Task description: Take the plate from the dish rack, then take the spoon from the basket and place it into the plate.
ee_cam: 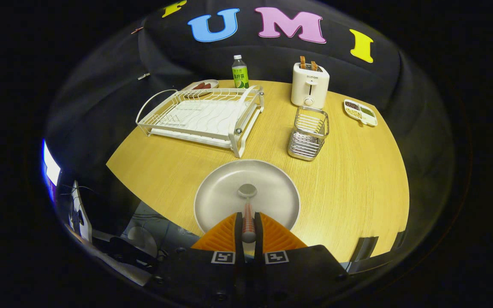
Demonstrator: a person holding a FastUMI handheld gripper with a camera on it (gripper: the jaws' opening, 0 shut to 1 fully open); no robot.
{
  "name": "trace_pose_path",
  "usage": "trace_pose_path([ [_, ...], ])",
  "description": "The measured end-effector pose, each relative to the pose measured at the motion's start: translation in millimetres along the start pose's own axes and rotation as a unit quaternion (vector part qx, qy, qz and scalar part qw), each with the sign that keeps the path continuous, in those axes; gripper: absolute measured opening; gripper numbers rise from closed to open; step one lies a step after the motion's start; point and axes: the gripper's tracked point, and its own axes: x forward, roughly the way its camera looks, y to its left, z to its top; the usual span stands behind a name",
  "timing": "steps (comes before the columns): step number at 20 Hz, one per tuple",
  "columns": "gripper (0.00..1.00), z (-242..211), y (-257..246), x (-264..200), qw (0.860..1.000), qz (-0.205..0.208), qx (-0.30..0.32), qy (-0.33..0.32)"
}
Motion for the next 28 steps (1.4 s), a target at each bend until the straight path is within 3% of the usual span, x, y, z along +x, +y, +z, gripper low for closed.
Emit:
trace_pose_path([
  [14,0.19,-15,-7,10,1.000,-0.013,0.006,0.020],
  [18,0.93,-13,-9,9,0.999,-0.023,-0.008,0.020],
  [19,1.00,-12,-8,10,0.999,-0.026,-0.012,0.019],
  [28,1.00,48,-4,-22,0.997,-0.042,-0.014,-0.057],
])
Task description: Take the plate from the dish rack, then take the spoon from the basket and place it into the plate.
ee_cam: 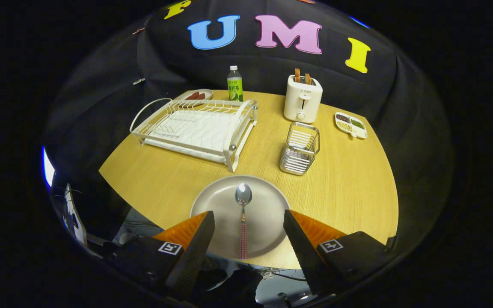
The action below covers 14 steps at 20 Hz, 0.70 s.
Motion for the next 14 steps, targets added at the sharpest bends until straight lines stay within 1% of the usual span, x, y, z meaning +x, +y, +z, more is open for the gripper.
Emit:
trace_pose_path([
  [7,0.99,92,-4,-39,0.995,-0.009,-0.005,-0.095],
  [11,0.98,138,-6,-65,0.989,-0.017,-0.018,-0.147],
  [14,0.98,172,-8,-91,0.981,-0.027,-0.026,-0.191],
])
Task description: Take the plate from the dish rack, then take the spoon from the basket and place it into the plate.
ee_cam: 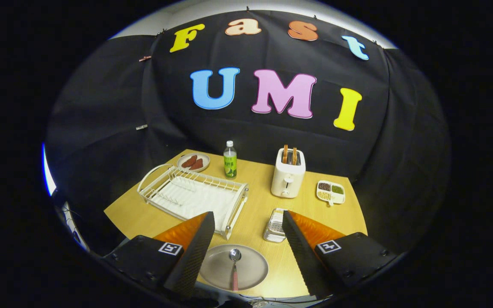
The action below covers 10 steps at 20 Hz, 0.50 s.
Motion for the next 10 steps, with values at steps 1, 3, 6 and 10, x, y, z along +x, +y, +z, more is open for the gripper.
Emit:
trace_pose_path([
  [1,0.99,15,-1,-4,1.000,-0.005,-0.002,-0.018],
  [3,0.99,41,-9,-10,0.998,-0.024,-0.017,-0.050],
  [6,0.98,79,-16,-28,0.993,-0.050,-0.033,-0.101],
  [10,0.98,117,-21,-43,0.986,-0.060,-0.024,-0.151],
])
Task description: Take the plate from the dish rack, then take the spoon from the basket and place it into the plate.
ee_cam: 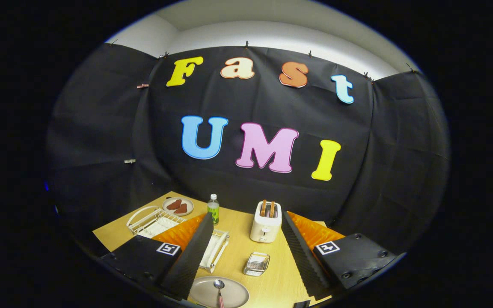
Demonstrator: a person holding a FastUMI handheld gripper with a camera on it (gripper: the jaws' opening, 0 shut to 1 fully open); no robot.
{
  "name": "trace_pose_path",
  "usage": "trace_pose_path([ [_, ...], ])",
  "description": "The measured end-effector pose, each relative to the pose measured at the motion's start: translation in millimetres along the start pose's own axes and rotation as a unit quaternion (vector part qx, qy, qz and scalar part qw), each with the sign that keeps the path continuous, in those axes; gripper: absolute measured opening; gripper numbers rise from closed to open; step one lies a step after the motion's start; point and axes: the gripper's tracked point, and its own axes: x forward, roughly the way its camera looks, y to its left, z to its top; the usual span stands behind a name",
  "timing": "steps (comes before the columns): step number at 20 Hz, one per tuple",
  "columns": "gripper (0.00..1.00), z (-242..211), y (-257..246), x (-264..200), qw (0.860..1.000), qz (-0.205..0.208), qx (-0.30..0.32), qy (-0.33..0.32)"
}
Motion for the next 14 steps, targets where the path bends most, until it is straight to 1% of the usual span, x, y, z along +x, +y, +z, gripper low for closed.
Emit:
trace_pose_path([
  [4,0.98,23,-13,-6,0.999,-0.008,0.008,-0.030],
  [14,0.98,33,-23,-12,0.999,-0.016,0.007,-0.041],
])
